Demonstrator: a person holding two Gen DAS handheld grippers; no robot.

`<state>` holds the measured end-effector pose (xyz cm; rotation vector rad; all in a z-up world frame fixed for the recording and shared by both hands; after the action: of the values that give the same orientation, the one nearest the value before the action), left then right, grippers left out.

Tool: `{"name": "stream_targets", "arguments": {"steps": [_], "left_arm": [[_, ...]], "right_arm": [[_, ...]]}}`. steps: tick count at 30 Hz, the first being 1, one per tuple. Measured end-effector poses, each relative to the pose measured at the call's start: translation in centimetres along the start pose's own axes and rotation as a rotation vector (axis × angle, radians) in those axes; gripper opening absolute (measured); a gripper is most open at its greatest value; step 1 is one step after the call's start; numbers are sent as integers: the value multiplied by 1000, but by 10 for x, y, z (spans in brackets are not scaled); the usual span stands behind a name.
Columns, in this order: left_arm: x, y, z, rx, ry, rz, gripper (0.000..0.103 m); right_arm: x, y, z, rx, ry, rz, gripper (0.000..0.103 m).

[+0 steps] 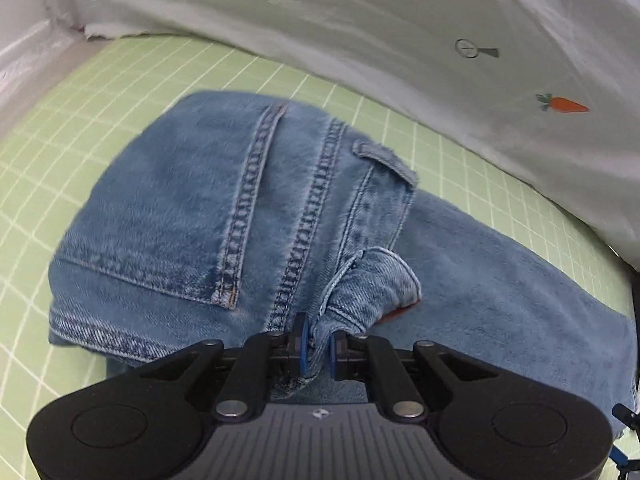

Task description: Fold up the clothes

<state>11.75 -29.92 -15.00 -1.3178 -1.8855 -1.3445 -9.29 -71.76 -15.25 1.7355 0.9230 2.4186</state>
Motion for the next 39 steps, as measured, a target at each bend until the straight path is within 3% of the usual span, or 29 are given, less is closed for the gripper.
{"name": "stream_targets", "arguments": {"steps": [10,14,21,29,30,31,32,35,39], "left_arm": [[12,-9,-18,-152,-17,67,10],[0,-21,-6,-91,2,114,12],[-1,-13,-26,-196,55,180,28],[14,-5,-34,-186,90,164,40],[17,-5,-36,-191,79,161,59],[21,-3,-41,-187,45,151,92],[26,0,-47,-178,1,123,98],[37,8,-68,-190,-100,68,99],[35,15,-85,-275,-50,59,99]], "right_arm": [[14,-10,3,-45,-14,-13,103],[10,-12,6,-3,-39,-8,103],[12,-5,2,34,-66,-66,103],[-4,16,-32,7,-159,-115,103],[-7,19,-37,4,-170,-121,103],[-9,23,-42,1,-181,-127,103],[-11,27,-46,-1,-189,-134,103],[-17,38,-54,0,-202,-149,103],[-29,49,-56,25,-215,-165,103]]}}
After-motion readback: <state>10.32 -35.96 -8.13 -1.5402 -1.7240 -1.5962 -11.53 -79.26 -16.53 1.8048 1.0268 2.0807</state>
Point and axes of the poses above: each gripper's, at about its wrist camera, not at the fingertips, and x roughly against the way its jaws point, z to its left, y to its top, the point moved 8 cm from there along -x, roughly the way its jaws point, and after that the axes turned 11 degrees about -y, right-handed, at the moved point
